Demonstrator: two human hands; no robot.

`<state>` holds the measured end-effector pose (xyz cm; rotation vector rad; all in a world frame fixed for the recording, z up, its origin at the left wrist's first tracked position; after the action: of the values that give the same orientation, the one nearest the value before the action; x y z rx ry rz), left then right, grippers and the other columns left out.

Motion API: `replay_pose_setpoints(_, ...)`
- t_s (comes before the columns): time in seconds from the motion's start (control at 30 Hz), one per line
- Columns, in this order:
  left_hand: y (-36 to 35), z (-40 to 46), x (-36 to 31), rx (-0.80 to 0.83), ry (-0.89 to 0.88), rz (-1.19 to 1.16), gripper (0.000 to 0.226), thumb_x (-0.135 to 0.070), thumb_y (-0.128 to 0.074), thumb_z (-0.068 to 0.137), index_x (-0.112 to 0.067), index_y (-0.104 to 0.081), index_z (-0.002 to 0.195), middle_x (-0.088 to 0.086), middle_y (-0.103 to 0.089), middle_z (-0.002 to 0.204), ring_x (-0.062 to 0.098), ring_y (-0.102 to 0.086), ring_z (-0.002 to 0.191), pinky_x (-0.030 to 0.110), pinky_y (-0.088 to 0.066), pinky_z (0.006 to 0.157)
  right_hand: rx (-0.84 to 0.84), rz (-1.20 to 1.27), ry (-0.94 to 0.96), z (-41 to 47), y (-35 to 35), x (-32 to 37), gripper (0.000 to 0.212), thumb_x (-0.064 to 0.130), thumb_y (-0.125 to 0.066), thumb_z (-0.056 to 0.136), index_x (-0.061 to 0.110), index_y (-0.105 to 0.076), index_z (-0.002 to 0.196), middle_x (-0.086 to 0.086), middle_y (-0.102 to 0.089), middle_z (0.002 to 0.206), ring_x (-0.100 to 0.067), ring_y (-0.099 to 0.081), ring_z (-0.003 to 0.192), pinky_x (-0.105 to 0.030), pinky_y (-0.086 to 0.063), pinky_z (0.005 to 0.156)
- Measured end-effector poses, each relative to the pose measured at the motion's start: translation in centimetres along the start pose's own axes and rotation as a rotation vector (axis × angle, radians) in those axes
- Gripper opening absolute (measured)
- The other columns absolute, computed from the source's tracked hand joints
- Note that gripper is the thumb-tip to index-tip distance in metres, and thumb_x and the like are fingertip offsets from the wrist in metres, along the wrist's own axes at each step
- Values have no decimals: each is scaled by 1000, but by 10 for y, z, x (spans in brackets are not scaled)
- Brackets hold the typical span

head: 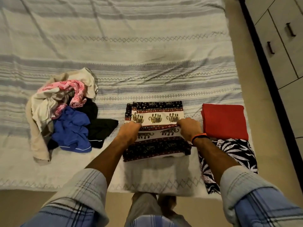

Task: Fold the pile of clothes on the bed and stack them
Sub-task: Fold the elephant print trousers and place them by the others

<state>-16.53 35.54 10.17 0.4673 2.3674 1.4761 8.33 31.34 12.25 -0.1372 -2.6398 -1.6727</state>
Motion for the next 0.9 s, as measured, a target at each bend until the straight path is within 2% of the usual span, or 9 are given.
replay_pose_setpoints(0.27,9,86,29,37,-13,-71,25,-5,-61,88,-16,-62,110,6,-65,104,25,-63,94,40,-55,84,7,-33,-33,78,-2,-12,24,5,-51,92,15,-67,107,-10,-69,99,-31,-65,92,-40,-55,79)
replay_pose_setpoints(0.37,11,117,37,1,-1,-70,22,-5,-61,89,-14,-61,109,7,-64,104,24,-61,94,37,-54,84,-33,-36,-54,110,0,-13,25,3,-52,92,13,-65,111,-10,-68,101,-30,-64,94,-42,-55,81)
replay_pose_setpoints(0.43,10,131,42,-80,17,-86,30,-5,-63,87,-10,-57,116,12,-59,115,23,-58,102,35,-52,88,-103,-41,-71,125,1,-11,33,-2,-52,90,8,-57,121,-13,-65,114,-31,-61,104,-43,-52,87)
replay_pose_setpoints(0.5,3,136,44,-108,52,-51,50,-3,-67,84,-7,-49,131,18,-48,135,28,-50,120,38,-47,100,-165,-59,-63,134,-2,-6,44,-4,-51,88,5,-48,132,-16,-58,127,-31,-54,116,-43,-46,99)
replay_pose_setpoints(0.57,-8,133,43,-39,81,29,66,-9,-72,82,-8,-41,140,19,-39,146,32,-43,130,41,-41,108,-113,-64,-23,133,-12,2,47,-3,-50,89,5,-45,135,-16,-55,131,-30,-51,120,-44,-42,103)
replay_pose_setpoints(0.63,-24,123,39,61,105,22,68,-11,-71,83,-9,-39,142,19,-34,150,33,-39,134,42,-40,110,-9,-6,9,126,-30,8,41,2,-53,91,6,-47,131,-15,-57,127,-29,-52,115,-43,-46,100)
replay_pose_setpoints(0.77,-57,105,33,196,182,-175,65,-11,-67,86,-9,-38,144,18,-29,154,32,-33,139,43,-36,113,200,176,-83,109,-62,6,36,13,-60,91,8,-50,125,-12,-58,121,-27,-55,111,-40,-48,98)
replay_pose_setpoints(0.9,-83,95,37,143,396,-447,71,-20,-69,88,-7,-31,147,20,-22,155,34,-31,140,46,-32,116,221,417,-290,103,-91,-2,46,16,-65,90,5,-46,131,-16,-55,127,-32,-54,119,-43,-47,103)
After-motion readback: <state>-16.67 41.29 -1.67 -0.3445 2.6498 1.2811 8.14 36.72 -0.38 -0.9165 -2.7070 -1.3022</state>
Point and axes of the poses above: each hand's wrist, its own z-axis towards the middle knuckle, its own y-axis out of the back of the hand, x = y × z, the point moved 1 cm from there along z, towards the middle knuckle
